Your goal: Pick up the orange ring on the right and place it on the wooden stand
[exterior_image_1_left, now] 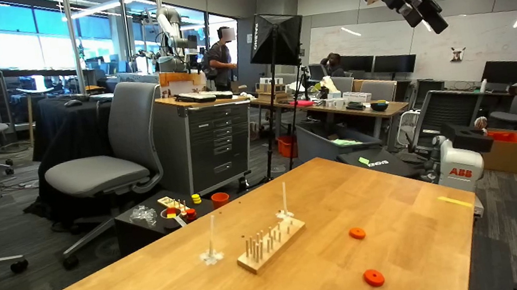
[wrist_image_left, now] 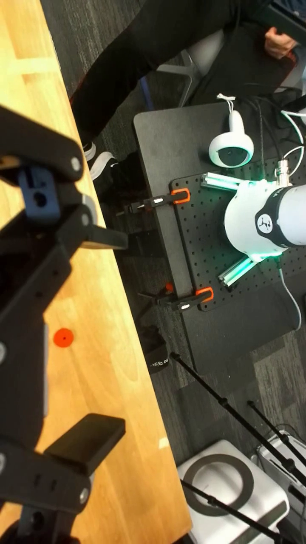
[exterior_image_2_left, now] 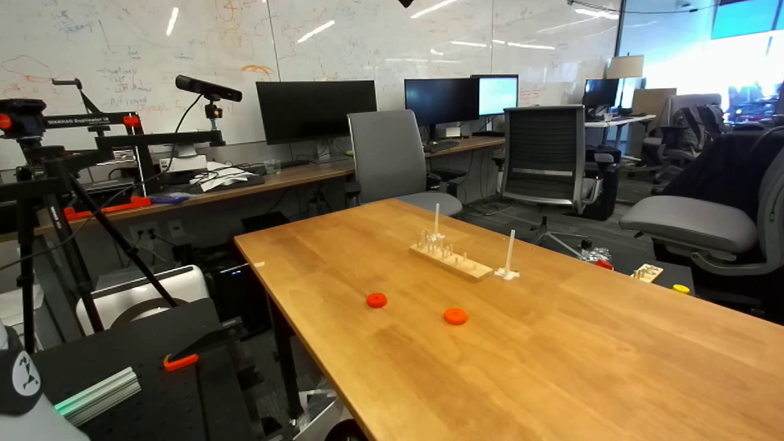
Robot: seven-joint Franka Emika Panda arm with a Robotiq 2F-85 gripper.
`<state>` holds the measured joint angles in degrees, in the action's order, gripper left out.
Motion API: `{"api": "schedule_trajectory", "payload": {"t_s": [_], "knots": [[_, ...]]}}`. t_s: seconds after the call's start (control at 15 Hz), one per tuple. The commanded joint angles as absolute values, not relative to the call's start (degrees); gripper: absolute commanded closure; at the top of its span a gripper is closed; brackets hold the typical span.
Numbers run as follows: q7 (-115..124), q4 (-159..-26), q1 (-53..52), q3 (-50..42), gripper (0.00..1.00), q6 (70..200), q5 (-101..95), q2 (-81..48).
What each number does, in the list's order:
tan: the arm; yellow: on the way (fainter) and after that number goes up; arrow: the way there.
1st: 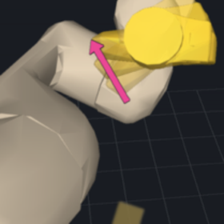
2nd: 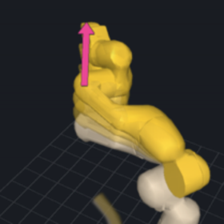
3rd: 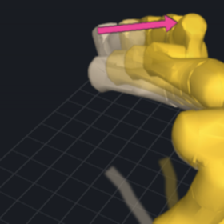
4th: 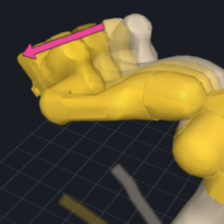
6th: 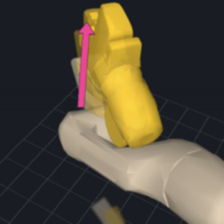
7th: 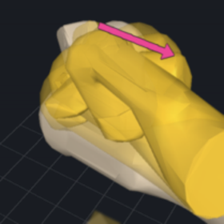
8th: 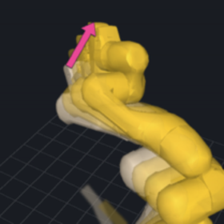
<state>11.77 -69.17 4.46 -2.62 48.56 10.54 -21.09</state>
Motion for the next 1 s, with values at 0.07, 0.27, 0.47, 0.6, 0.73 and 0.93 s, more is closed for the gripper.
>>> {"api": "schedule_trajectory", "payload": {"t_s": [0.07,0.27,0.47,0.6,0.73,0.93], "knots": [[12.9,-66.3,5.6,-2.8,0.0,52.0,22.0,-22.3],[14.2,-64.4,6.9,-2.7,0.0,54.1,32.0,-23.1],[15.8,-61.1,8.8,-2.5,0.0,56.5,41.7,-24.9],[15.7,-58.6,10.1,-2.6,0.0,59.7,47.0,-26.8],[15.5,-55.4,11.7,-2.7,0.0,63.8,51.4,-29.8],[15.0,-50.6,14.4,-2.4,0.0,70.7,56.5,-33.7]]}}
